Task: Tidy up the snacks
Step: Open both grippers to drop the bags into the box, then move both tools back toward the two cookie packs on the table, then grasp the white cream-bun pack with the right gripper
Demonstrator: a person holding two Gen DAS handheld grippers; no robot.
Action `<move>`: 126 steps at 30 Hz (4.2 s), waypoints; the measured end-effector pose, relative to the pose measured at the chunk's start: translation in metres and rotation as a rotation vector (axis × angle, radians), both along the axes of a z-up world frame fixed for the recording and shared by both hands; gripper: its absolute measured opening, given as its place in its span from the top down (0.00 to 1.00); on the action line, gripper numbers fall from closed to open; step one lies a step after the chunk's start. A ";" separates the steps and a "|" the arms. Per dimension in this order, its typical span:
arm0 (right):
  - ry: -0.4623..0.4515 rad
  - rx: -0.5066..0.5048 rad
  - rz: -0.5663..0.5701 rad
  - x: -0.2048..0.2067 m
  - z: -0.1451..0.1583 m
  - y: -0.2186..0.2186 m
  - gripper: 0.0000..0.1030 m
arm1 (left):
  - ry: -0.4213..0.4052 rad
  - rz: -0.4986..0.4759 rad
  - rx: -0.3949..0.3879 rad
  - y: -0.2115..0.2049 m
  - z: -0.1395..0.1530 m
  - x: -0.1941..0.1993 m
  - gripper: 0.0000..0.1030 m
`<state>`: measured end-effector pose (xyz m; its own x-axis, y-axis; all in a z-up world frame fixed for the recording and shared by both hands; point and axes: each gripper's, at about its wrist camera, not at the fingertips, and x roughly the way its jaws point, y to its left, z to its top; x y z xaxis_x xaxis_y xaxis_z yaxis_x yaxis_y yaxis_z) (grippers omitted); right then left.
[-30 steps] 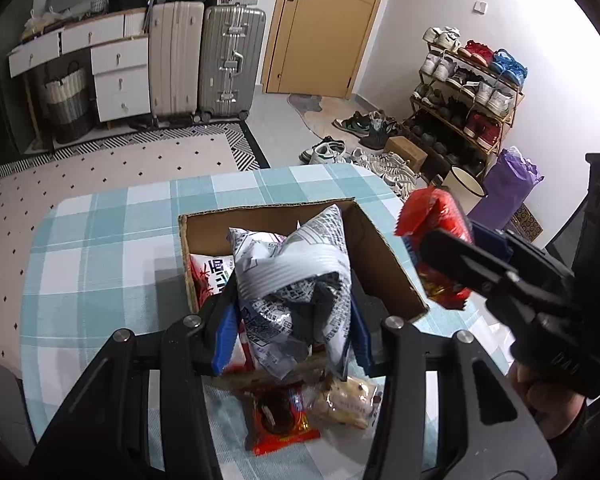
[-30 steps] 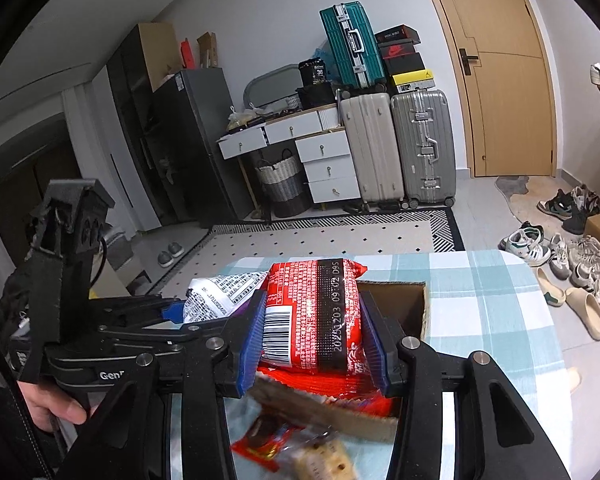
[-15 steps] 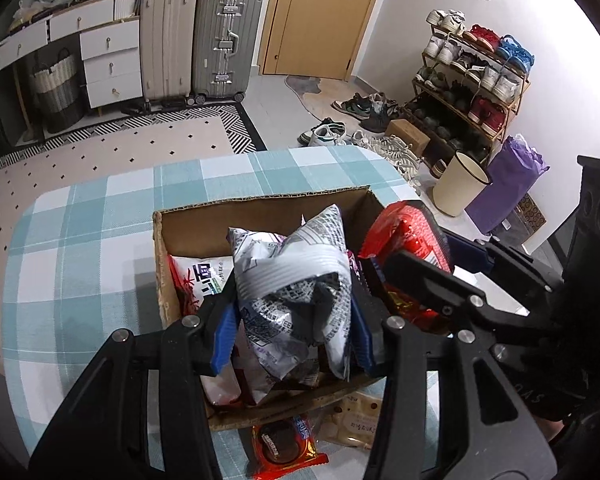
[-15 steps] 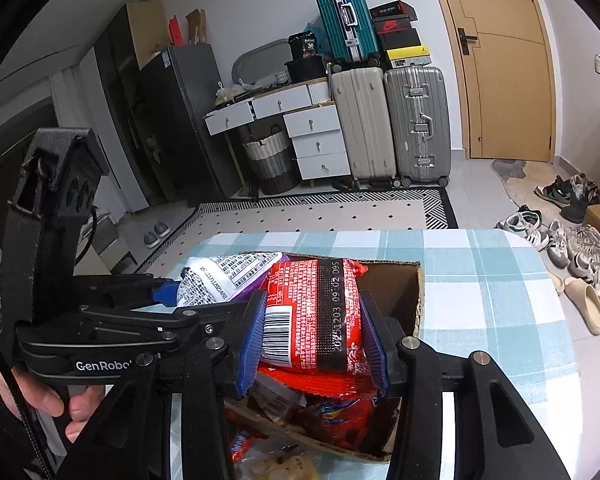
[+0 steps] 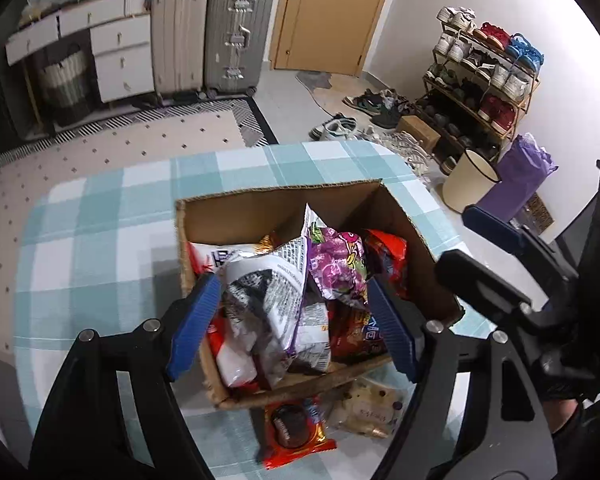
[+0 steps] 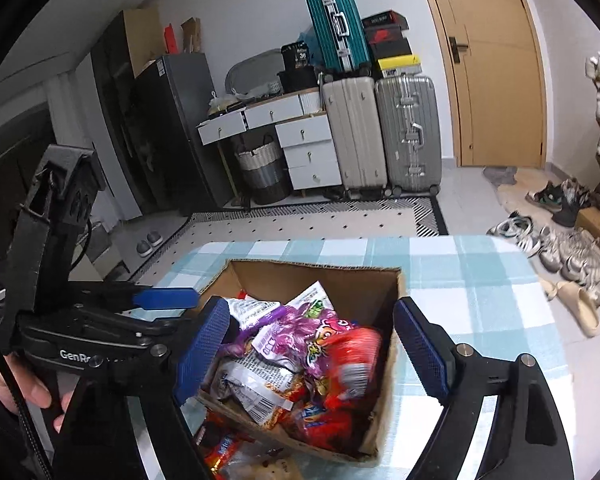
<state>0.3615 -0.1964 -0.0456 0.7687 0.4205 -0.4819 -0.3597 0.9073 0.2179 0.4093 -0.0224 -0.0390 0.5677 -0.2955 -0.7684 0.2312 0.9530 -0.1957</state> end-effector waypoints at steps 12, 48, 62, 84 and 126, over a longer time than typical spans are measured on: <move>-0.026 -0.009 0.003 -0.042 0.026 -0.005 0.16 | -0.067 0.013 0.057 0.005 0.030 -0.049 0.22; -0.086 -0.016 0.043 -0.199 0.030 0.013 0.10 | -0.256 0.165 0.114 0.018 0.038 -0.221 0.01; 0.025 0.002 0.027 -0.198 -0.026 0.012 0.10 | -0.214 0.211 0.096 0.029 -0.019 -0.228 0.01; 0.180 -0.060 0.050 -0.136 -0.102 0.027 0.10 | -0.125 0.220 0.085 0.046 -0.084 -0.202 0.01; 0.253 -0.236 0.141 -0.100 -0.125 0.052 0.41 | -0.064 0.213 0.062 0.058 -0.096 -0.184 0.01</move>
